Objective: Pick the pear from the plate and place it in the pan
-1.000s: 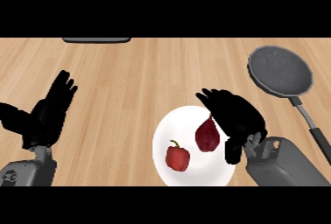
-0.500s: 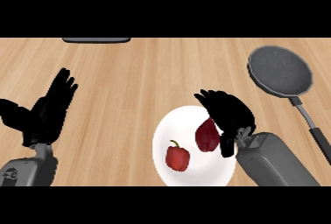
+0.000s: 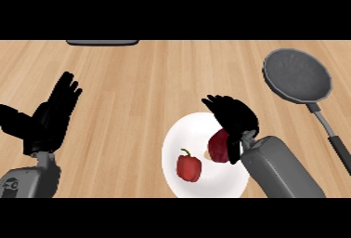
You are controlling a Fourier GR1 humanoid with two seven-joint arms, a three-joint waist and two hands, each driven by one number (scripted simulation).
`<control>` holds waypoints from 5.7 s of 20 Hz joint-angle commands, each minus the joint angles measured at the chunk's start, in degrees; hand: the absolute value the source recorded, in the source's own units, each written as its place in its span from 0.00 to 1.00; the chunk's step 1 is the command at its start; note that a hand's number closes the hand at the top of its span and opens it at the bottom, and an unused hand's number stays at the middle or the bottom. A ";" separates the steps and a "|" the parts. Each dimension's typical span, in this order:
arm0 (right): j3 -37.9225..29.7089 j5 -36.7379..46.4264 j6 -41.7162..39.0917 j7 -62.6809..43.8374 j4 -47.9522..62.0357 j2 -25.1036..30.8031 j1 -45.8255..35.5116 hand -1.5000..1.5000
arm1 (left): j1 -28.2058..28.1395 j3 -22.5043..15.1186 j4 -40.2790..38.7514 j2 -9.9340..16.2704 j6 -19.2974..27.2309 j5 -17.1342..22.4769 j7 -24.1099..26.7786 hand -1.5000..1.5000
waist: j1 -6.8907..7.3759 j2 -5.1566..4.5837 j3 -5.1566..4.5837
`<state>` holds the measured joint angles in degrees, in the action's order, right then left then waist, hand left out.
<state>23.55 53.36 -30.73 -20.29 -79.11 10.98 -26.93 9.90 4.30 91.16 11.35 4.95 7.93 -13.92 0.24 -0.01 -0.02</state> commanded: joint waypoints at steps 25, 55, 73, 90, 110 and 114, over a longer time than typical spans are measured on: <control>-5.99 7.34 3.88 2.41 4.62 -10.55 2.85 1.00 | -1.09 1.27 0.26 -2.31 -1.55 -2.02 1.47 0.50 | -0.29 0.06 0.01; -29.49 12.09 16.07 3.02 -10.15 3.25 -11.13 1.00 | -1.48 1.92 -0.67 -2.39 -3.32 -2.02 1.92 0.50 | 0.35 -0.20 0.02; -45.78 1.64 37.31 37.86 38.63 17.99 -19.21 1.00 | 0.95 1.43 0.40 -2.16 -2.80 -3.18 -0.48 0.50 | 1.38 -0.52 0.10; -50.76 1.83 38.41 39.29 67.46 22.94 -25.74 0.00 | 0.54 0.11 -1.97 -4.00 -3.80 -3.47 3.53 0.50 | 2.98 -1.51 0.22; -74.22 -24.80 5.18 59.45 71.36 40.01 -15.84 0.00 | 1.34 0.57 1.01 -3.81 -1.85 -3.50 -1.68 0.50 | 0.81 -0.85 0.39; -73.33 -25.00 0.28 63.77 70.30 40.69 -10.66 0.00 | 1.64 2.77 0.17 -1.53 -3.65 -2.23 -0.78 0.50 | 1.20 -0.87 0.33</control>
<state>-49.55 29.44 -24.12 39.64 -8.41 49.82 -41.12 10.60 6.47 92.16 8.96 1.55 5.88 -14.77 1.38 -0.83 0.31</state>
